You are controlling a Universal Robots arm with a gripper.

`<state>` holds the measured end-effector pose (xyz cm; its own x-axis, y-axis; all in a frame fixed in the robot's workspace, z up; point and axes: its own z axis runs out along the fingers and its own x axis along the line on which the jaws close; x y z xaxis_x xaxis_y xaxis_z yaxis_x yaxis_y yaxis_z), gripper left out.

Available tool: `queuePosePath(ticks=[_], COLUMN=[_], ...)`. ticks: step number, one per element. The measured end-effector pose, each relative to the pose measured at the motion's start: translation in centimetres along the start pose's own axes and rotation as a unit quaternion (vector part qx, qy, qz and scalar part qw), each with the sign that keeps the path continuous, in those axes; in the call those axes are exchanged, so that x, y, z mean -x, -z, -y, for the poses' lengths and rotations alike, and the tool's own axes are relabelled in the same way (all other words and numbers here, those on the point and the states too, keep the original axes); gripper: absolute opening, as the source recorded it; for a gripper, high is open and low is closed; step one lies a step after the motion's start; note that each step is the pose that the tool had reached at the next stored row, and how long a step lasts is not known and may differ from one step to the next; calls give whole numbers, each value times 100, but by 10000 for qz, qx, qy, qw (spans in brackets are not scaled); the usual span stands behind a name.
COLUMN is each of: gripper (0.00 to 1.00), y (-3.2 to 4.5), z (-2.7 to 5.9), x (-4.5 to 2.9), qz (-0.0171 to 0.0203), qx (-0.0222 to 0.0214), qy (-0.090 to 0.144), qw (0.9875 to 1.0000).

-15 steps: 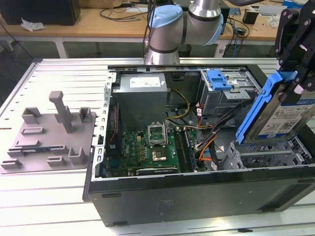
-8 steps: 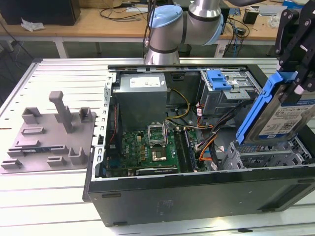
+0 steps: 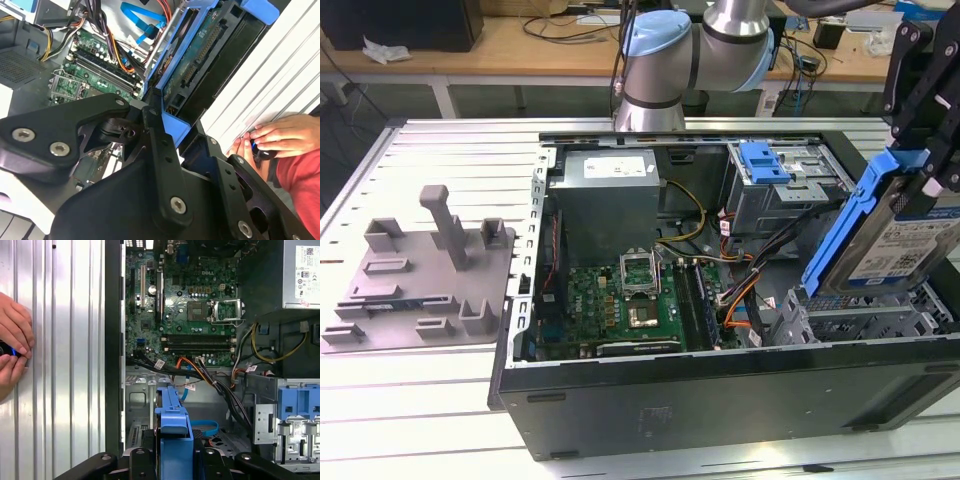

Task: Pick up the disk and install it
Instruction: 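Insert the disk into the insertion slot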

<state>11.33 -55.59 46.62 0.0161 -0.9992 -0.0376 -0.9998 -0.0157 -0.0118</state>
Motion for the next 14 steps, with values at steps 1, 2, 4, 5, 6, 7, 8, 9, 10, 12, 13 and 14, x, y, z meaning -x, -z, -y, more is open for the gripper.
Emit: queuePosePath(ticks=[1,2,4,5,6,7,8,9,10,12,13,14], gripper=[37,37,37,37,37,37,37,37,37,37,37,37], y=[-1,-1,-3,-4,-4,-5,-8,-12,-16,-21,-24,-28], z=[0,0,0,0,0,0,0,0,0,0,0,0], x=[-1,-1,-2,-2,-2,-2,-2,-2,-2,-2,-2,-3], qz=[-1,-2,-1,-1,-1,-1,-1,-1,-1,-1,-1,-1], qx=[0,0,0,0,0,0,0,0,0,-1,-1,-1], qy=[-4,-7,-10,-11,-11,-12,-12,-13,-15,-18,-20,-25], qw=[10000,10000,10000,10000,10000,10000,10000,10000,10000,10000,10000,10000])
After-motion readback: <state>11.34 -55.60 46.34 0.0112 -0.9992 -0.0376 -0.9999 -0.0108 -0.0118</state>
